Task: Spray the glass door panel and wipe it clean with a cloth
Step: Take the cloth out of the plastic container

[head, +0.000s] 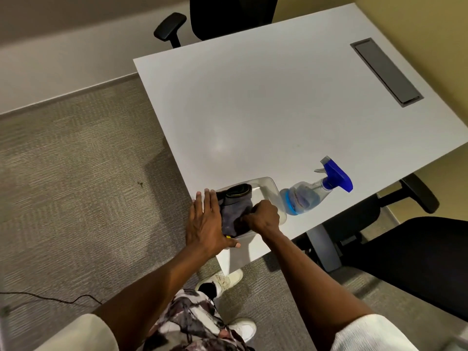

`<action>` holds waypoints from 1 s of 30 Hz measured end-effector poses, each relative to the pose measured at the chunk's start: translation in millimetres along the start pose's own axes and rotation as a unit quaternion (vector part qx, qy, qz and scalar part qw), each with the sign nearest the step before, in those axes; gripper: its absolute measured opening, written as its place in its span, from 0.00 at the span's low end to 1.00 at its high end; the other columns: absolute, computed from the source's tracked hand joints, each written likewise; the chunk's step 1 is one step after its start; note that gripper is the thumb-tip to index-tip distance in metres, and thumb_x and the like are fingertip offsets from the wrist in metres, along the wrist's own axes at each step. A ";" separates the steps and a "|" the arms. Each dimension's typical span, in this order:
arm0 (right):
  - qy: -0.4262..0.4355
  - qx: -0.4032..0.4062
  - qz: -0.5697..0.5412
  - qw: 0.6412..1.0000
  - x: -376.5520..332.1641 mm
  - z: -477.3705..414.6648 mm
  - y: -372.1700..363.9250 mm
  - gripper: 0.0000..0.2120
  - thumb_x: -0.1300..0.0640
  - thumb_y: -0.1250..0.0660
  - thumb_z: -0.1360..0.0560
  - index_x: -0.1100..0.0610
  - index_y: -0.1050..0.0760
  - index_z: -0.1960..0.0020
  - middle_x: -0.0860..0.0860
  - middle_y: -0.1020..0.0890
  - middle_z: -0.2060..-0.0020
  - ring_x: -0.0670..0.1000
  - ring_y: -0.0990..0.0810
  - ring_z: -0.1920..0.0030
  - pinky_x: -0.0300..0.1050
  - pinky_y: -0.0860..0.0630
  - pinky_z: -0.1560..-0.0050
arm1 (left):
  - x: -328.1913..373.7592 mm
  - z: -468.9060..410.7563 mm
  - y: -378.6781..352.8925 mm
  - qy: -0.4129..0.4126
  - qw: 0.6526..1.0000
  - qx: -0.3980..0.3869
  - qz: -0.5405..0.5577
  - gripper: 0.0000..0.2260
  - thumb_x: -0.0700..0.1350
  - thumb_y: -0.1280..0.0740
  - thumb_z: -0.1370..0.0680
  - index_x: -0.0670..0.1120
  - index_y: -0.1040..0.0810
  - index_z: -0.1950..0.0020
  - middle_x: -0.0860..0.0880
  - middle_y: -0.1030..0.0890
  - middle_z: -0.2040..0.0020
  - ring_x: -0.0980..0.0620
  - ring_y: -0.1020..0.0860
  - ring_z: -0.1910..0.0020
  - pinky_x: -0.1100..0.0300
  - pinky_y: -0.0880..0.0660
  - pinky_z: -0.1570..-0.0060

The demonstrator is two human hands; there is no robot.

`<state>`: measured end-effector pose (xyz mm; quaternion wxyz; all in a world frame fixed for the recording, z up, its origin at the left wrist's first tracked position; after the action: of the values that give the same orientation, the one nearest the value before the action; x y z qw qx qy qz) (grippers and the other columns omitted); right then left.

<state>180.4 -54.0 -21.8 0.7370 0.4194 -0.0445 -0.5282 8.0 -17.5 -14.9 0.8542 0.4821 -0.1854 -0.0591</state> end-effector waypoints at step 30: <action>0.047 0.097 -0.542 0.833 133.2 203.9 133.6 0.14 0.74 0.30 0.23 0.60 0.10 0.47 0.59 0.09 0.49 0.54 0.11 0.49 0.45 0.13 0.48 | 118.5 54.9 25.3 -0.291 0.888 -0.203 0.293 0.62 0.60 0.10 0.37 0.70 0.51 0.17 0.59 0.38 0.13 0.57 0.38 0.15 0.55 0.34 0.18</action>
<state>234.1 -267.1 148.1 0.2893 0.4699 0.1743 -0.8156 95.1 -81.3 62.9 0.8196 0.1835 -0.5423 0.0203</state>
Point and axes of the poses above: each hand's wrist, its own z-axis away from the middle knuckle, its own y-axis out of the back of the hand, x = y × z, the point moved 5 cm from there along -z, towards the middle knuckle
